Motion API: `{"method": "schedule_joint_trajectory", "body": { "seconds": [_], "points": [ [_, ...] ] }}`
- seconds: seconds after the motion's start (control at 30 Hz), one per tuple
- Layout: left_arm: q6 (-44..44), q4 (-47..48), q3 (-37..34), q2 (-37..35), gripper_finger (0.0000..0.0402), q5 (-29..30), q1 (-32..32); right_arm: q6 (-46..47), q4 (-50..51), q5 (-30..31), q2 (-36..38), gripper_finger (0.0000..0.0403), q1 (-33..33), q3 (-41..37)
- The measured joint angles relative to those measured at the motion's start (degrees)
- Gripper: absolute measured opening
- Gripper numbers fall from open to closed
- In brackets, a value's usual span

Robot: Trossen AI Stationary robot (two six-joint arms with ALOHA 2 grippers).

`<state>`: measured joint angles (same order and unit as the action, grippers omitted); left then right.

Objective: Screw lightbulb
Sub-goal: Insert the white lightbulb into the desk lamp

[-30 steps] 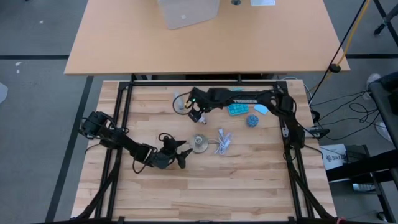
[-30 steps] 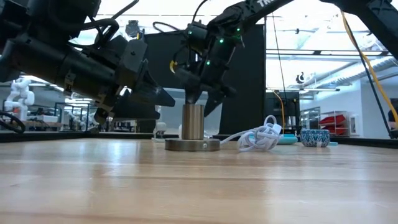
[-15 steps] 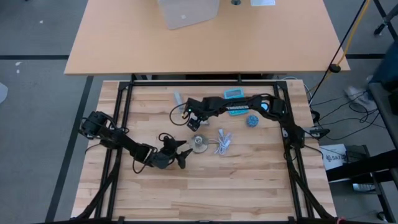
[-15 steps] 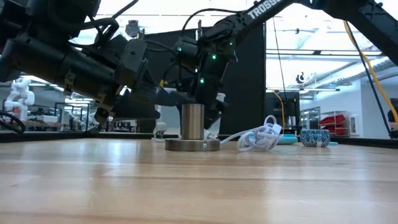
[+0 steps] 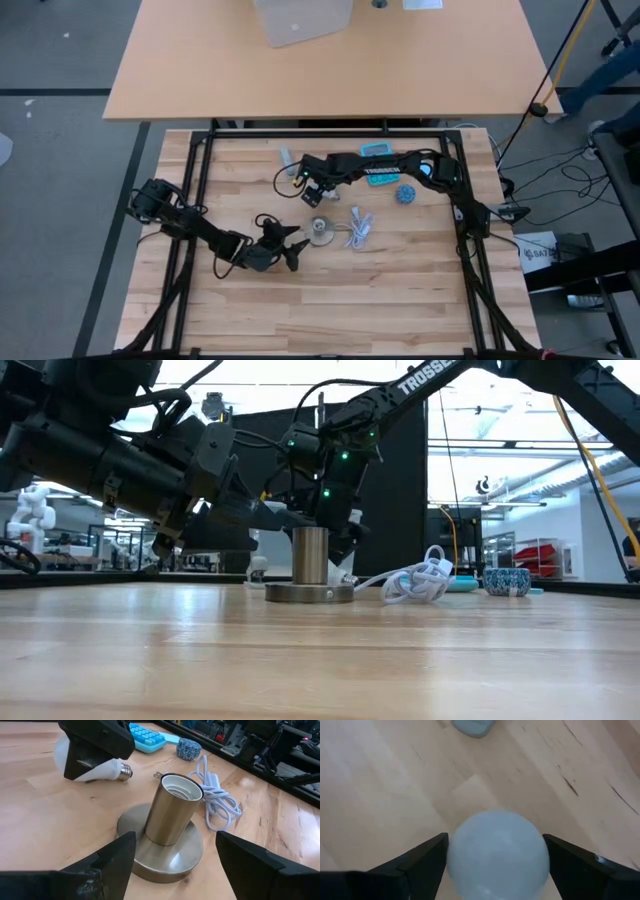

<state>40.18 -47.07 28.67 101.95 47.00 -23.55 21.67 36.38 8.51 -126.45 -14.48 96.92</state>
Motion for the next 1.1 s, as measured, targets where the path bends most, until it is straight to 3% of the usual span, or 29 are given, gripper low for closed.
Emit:
{"method": "schedule_joint_trajectory", "body": {
  "seconds": [0.2,0.6,1.1],
  "points": [
    [0.02,0.00,0.00,0.00,0.0280,0.00,0.00,0.04,-0.18,-1.07,0.00,0.0262,-0.13,0.02],
    [-0.20,0.06,0.00,0.00,0.0280,0.00,0.00,-3.06,-5.24,-1.15,1.49,0.0262,-0.40,0.74],
    [-0.24,1.63,0.00,0.00,0.0280,0.02,-0.27,-12.28,-13.98,-0.39,12.06,0.0262,-0.53,2.97]
  ]
}}
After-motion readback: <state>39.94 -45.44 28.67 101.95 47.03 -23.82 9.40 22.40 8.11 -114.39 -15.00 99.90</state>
